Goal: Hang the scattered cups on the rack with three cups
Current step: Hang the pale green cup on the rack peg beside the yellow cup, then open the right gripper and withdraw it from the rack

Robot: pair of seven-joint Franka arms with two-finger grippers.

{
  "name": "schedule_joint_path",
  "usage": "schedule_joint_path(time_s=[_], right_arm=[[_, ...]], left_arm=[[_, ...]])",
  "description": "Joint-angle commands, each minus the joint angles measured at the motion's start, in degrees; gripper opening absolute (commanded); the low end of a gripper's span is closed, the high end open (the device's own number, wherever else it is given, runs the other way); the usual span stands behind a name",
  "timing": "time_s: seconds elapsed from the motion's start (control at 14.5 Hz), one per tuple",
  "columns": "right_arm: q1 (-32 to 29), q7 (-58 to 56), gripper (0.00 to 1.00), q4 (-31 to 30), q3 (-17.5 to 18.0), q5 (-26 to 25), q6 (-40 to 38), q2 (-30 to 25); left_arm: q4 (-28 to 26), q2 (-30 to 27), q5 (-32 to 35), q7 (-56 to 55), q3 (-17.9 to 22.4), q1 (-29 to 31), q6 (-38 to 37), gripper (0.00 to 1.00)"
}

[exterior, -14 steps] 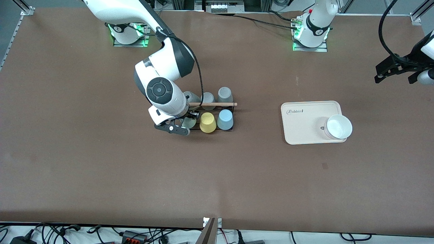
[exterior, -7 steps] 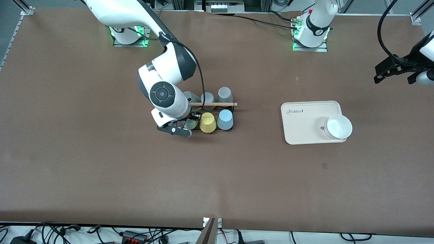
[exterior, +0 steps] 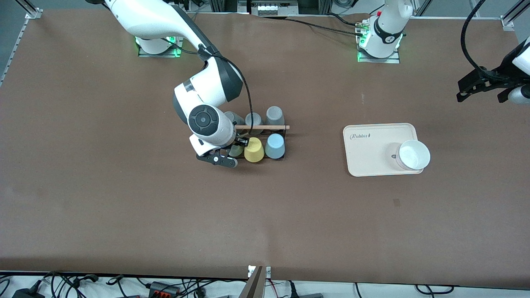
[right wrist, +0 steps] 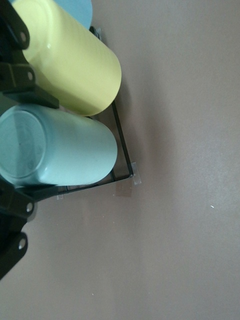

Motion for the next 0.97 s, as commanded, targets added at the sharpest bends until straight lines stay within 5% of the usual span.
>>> schedule_joint_path(time_s=[0.0,0.48,0.9], right_arm=[[0.2,1.0,1.00,2.5,-0.4,0.6,-1.1,0.5],[-3.8,0.3,1.00,11.5,-1.4,0.3,-11.8,-4.8],[-17.0,-9.3,1.00,13.4,-1.4,0.5,-12.5,-9.0]], left_arm=[[-0.2,-0.1,1.2,-0.8,-0.4,-0.1,0.2,1.00],[-0.2,-0.3,1.1,-0.6,-0.2,0.6,0.2,1.00],[-0.3,-0.2,0.5,0.1,-0.2,0.7,0.2,1.00]])
